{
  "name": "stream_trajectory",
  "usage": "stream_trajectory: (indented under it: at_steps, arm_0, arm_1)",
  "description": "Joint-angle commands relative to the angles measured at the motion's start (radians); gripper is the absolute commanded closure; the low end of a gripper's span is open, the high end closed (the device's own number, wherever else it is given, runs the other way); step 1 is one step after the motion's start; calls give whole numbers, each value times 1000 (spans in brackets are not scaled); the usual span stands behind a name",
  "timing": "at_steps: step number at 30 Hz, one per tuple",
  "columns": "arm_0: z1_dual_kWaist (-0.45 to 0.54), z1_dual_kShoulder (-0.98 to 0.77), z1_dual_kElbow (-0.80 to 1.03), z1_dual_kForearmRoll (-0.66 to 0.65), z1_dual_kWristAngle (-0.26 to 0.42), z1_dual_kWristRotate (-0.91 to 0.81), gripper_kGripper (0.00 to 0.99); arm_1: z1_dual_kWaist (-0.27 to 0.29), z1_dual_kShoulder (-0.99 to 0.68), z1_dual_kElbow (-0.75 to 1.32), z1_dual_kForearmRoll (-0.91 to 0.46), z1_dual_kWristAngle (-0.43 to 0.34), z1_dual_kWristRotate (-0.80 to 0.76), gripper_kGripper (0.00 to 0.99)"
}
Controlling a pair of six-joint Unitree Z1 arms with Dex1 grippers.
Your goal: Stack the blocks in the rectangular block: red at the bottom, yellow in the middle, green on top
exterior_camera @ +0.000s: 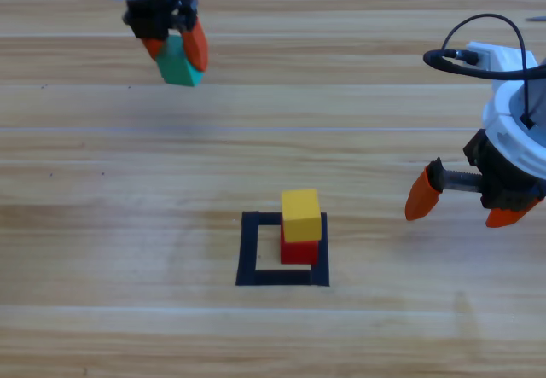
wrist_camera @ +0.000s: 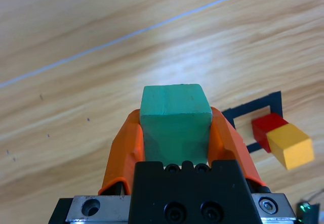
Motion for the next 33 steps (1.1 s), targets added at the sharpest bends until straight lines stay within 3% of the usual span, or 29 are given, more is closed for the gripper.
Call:
stream_trajectory:
  at_steps: [1,4,13,24,33]
  arm_0:
    - [-54,-80,76,26,-10,-91,846]
    - [-85,-125,142,28,2,-141,890]
    - [-175,-165,268,28,5,-257,901]
    - [-282,-134,288,28,-3,-361,899]
    - [-312,-60,245,28,-63,-381,899]
  arm_1:
    - [-15,-10,31,-16,-13,0,1]
    - [-15,-11,31,-16,-16,0,1]
    - [-15,-13,31,-16,-17,0,1]
    - [-15,-13,31,-16,-17,0,1]
    - [-15,-13,31,-16,-16,0,1]
